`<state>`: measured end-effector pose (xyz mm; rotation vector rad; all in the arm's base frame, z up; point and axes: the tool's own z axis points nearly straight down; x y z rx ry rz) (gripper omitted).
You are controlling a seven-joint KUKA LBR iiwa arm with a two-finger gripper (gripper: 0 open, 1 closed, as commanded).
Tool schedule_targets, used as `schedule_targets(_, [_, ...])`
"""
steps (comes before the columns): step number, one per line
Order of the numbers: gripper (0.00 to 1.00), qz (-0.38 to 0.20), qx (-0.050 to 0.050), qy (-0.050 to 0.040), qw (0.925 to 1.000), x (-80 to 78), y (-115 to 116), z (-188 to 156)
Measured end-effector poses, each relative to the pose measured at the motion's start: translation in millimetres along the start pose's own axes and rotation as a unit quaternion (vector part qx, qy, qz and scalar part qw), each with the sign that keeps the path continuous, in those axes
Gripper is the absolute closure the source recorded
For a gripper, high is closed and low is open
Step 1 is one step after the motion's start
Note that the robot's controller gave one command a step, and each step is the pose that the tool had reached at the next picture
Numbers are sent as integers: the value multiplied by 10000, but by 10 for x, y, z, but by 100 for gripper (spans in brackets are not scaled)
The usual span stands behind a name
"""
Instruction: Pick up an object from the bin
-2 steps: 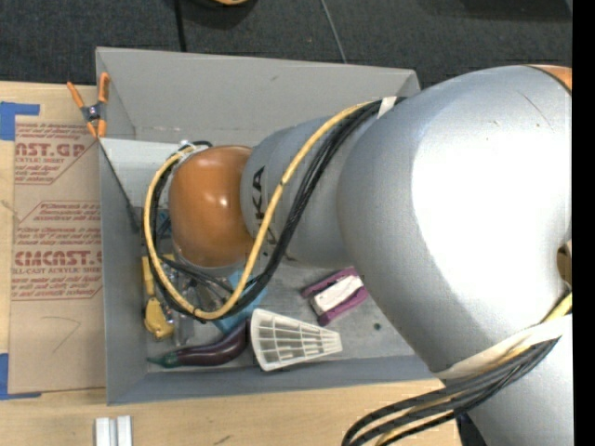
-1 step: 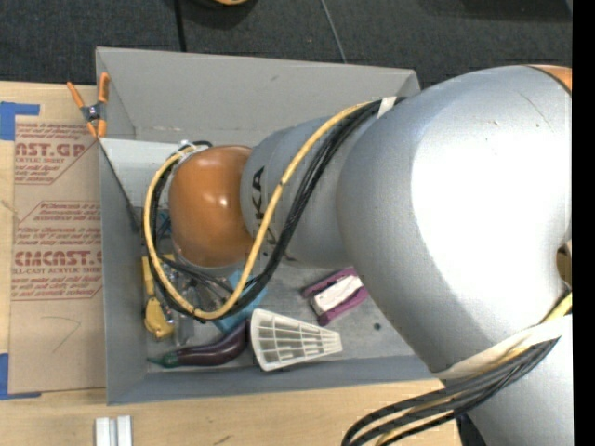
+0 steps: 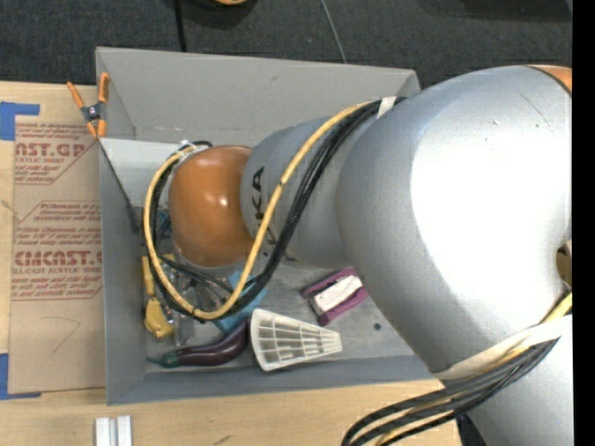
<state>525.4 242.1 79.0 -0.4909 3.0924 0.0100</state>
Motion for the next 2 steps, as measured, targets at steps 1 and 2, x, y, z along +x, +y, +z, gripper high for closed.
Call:
schedule_targets(1, [100, 0, 0, 0, 10000, 0, 0, 0])
schedule_targets(2, [100, 0, 0, 0, 10000, 0, 0, 0])
